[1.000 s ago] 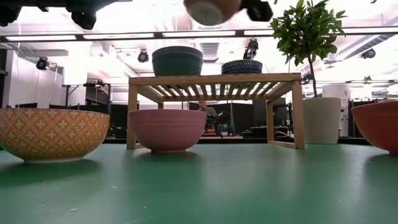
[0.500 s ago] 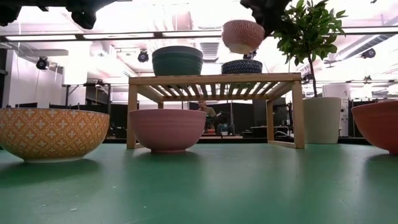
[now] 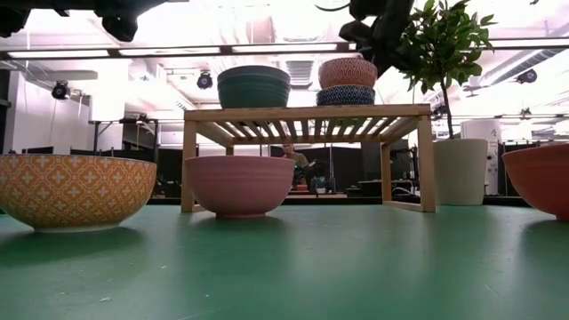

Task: Place and stack bowls onto a shelf
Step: Stack the blue patterned bowl on top of the yellow patterned bowl on the shelf

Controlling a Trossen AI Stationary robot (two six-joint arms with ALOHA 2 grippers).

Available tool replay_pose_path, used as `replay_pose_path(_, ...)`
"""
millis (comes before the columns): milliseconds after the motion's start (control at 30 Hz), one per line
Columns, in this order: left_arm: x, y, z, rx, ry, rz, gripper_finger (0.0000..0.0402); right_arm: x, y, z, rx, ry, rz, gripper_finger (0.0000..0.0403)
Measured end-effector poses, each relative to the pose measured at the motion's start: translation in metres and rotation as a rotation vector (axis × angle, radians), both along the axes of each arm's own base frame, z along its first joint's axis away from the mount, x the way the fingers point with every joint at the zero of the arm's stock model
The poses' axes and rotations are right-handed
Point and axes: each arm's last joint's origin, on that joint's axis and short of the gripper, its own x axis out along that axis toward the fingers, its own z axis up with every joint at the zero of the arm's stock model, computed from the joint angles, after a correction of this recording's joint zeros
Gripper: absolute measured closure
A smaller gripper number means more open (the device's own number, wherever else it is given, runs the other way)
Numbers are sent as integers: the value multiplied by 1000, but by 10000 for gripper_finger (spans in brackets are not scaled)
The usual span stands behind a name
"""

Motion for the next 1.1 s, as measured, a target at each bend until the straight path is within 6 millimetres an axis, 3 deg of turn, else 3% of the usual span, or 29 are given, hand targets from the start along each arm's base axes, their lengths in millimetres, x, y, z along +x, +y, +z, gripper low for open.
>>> replay_pose_path(1100, 0, 0, 0, 3, 0, 0, 361, 10, -8, -13, 14, 38, 19, 390)
